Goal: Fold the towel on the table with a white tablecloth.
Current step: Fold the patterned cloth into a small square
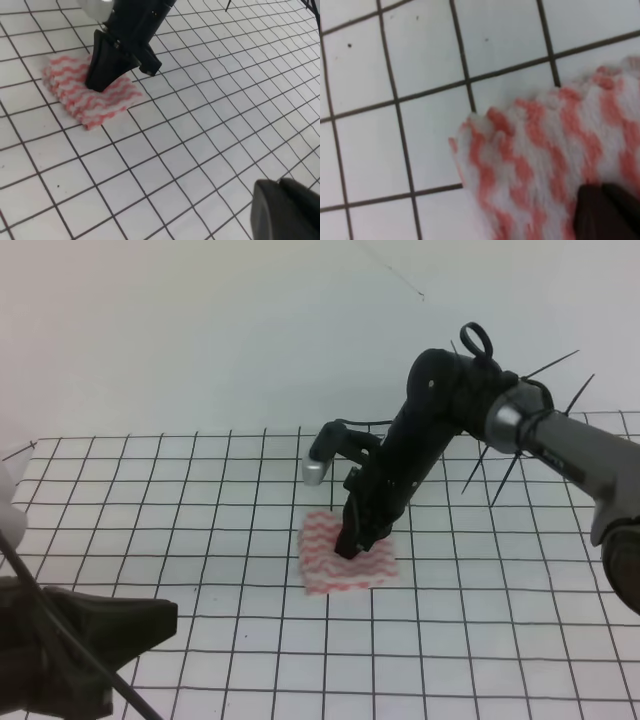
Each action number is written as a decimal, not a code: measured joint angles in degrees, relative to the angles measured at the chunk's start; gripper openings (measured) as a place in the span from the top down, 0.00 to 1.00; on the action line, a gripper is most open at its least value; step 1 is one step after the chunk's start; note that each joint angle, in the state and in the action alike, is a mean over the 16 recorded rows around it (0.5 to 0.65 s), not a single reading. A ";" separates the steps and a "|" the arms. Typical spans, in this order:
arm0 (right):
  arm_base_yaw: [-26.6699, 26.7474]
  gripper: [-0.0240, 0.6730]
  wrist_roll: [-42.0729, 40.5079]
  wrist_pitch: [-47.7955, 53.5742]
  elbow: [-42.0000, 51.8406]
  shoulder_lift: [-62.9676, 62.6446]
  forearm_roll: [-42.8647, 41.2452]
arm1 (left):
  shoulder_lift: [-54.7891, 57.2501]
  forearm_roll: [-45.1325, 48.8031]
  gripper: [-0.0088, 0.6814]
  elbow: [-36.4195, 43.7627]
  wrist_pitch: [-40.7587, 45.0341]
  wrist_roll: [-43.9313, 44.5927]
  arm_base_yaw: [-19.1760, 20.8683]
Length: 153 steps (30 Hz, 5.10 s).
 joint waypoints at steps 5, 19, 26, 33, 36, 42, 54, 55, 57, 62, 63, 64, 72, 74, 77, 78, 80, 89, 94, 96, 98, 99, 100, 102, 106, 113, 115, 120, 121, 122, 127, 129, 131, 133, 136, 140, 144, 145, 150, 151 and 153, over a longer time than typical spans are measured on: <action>0.24 0.96 1.24 0.13 -0.32 -1.10 -1.02 | 0.00 0.00 0.99 0.00 -0.77 -0.18 0.00; -6.07 0.96 19.94 0.36 -1.60 -20.03 -10.26 | 1.29 -2.33 0.99 -0.47 -4.59 1.24 -0.66; -9.10 0.96 31.15 -0.06 -1.63 -34.21 -19.48 | 7.03 -2.57 0.99 -3.85 -7.99 2.57 -4.66; -9.75 0.96 39.05 -0.25 -1.49 -47.74 -30.69 | 18.19 -1.12 0.99 -8.93 -14.76 2.96 -12.49; -9.75 0.96 41.77 -0.33 -0.72 -53.41 -35.48 | 23.88 -0.79 0.99 -10.66 -19.00 3.36 -16.69; -9.75 0.96 45.26 -1.55 4.75 -65.29 -42.81 | 35.23 -0.79 0.99 -13.22 -27.98 4.25 -24.39; -9.75 0.96 39.02 -12.04 38.55 -94.14 -41.10 | 53.19 -0.72 0.99 -20.43 -37.87 5.24 -31.12; -9.75 0.96 37.91 -13.11 42.05 -96.66 -39.88 | 54.14 -0.67 0.99 -20.96 -38.33 5.24 -31.17; -9.75 0.96 35.52 -14.74 49.00 -101.44 -36.90 | 55.73 -0.59 0.99 -21.80 -39.33 5.24 -31.20; -9.75 0.96 29.17 -16.37 64.91 -110.89 -26.74 | 58.16 -0.51 0.99 -23.01 -41.98 5.34 -31.20; -9.75 0.96 27.87 -16.61 67.65 -112.26 -24.37 | 58.48 -0.54 0.99 -23.18 -42.47 5.38 -31.20; -9.75 0.96 26.55 -16.91 70.20 -113.45 -21.93 | 58.79 -0.58 0.99 -23.34 -42.95 5.43 -31.20; -9.75 0.96 17.46 -19.07 83.86 -117.13 -5.86 | 61.31 -1.23 0.99 -24.76 -44.52 5.53 -31.22; -9.75 0.96 16.15 -20.16 85.46 -117.15 -3.92 | 62.03 -1.33 0.99 -25.12 -43.90 5.53 -31.27; -9.75 0.96 14.82 -22.30 86.71 -117.14 -2.45 | 63.05 -1.27 0.99 -25.52 -42.65 5.42 -31.43; -9.75 0.96 14.52 -23.00 86.89 -117.14 -2.21 | 63.30 -1.24 0.99 -25.61 -42.22 5.30 -31.49; -9.75 0.96 14.09 -24.10 87.05 -117.14 -1.98 | 63.53 -1.17 0.99 -25.71 -41.45 5.06 -31.60; -9.75 0.96 13.32 -25.91 87.07 -117.14 -2.02 | 60.24 -0.76 0.99 -26.47 -42.42 4.38 -32.07; -9.75 0.96 13.30 -26.37 87.07 -117.14 -2.02 | 59.11 -0.76 0.99 -29.10 -44.25 4.50 -32.10; -9.75 0.96 13.30 -26.28 87.07 -117.14 -2.02 | 59.40 -0.76 0.99 -30.70 -44.68 4.66 -32.10; -9.75 0.96 13.31 -26.04 87.07 -117.14 -2.02 | 60.21 -0.73 0.99 -32.51 -44.77 4.81 -32.10; -9.75 0.96 13.32 -25.89 87.07 -117.14 -2.02 | 60.81 -0.71 0.99 -33.46 -44.64 4.90 -32.10; -9.75 0.96 13.33 -25.72 87.07 -117.14 -2.02 | 61.50 -0.70 0.99 -34.42 -44.38 4.99 -32.10; -9.75 0.96 13.36 -25.37 87.07 -117.14 -2.02 | 63.08 -0.72 0.99 -36.16 -43.70 5.19 -32.10; -9.75 0.96 13.41 -24.67 87.07 -117.14 -2.01 | 66.51 -0.56 0.99 -39.14 -42.53 5.40 -32.10; -9.75 0.96 13.49 -24.05 87.07 -117.14 -1.84 | 71.49 -0.35 0.99 -41.08 -41.43 5.70 -32.10; -9.75 0.97 13.51 -24.04 87.07 -117.14 -1.79 | 72.54 -0.33 0.99 -41.14 -41.07 5.92 -32.10; -9.75 0.97 13.51 -24.04 87.07 -117.14 -1.66 | 74.53 -0.76 0.99 -41.19 -39.27 7.79 -32.13; -9.75 0.97 13.51 -24.04 87.07 -117.14 -1.64 | 74.81 -0.99 0.99 -41.19 -38.80 8.44 -32.18; -9.75 0.97 13.51 -24.05 87.07 -117.14 -1.64 | 75.05 -1.27 0.99 -41.19 -38.29 9.14 -32.25; -9.75 0.97 13.51 -24.08 87.07 -117.14 -1.76 | 75.63 -2.75 0.99 -41.27 -35.37 13.15 -32.99; -9.75 0.97 13.51 -24.09 87.07 -117.14 -1.83 | 75.68 -3.34 0.99 -41.25 -34.34 14.75 -33.38; -9.75 0.97 13.51 -24.10 87.07 -117.14 -1.89 | 75.60 -3.95 0.99 -41.28 -33.49 16.26 -33.80; -9.75 0.97 13.51 -24.12 87.07 -117.14 -1.97 | 75.38 -4.48 0.99 -41.29 -32.86 17.53 -34.22; -9.75 0.97 13.51 -24.14 87.07 -117.14 -2.08 | 74.70 -4.69 0.99 -41.25 -32.31 18.65 -34.80; -9.75 0.97 13.51 -24.12 87.07 -117.14 -2.17 | 73.22 -4.35 0.99 -41.22 -32.90 18.85 -35.28; -9.75 0.97 13.51 -24.09 87.07 -117.12 -2.20 | 71.54 -3.82 0.99 -41.15 -34.50 17.66 -35.12; -9.75 0.97 13.51 -24.08 87.07 -117.11 -2.21 | 71.15 -3.63 0.99 -41.10 -34.86 17.15 -34.97; -9.75 0.97 13.51 -24.05 87.07 -117.08 -2.22 | 69.59 -2.74 0.99 -40.72 -36.76 14.26 -33.64; -9.75 0.97 13.51 -24.05 87.07 -117.07 -2.22 | 69.42 -2.63 0.99 -40.63 -37.08 13.68 -33.32; -9.75 0.97 13.51 -24.06 87.07 -117.06 -2.22 | 69.25 -2.40 0.99 -40.44 -37.51 12.52 -32.67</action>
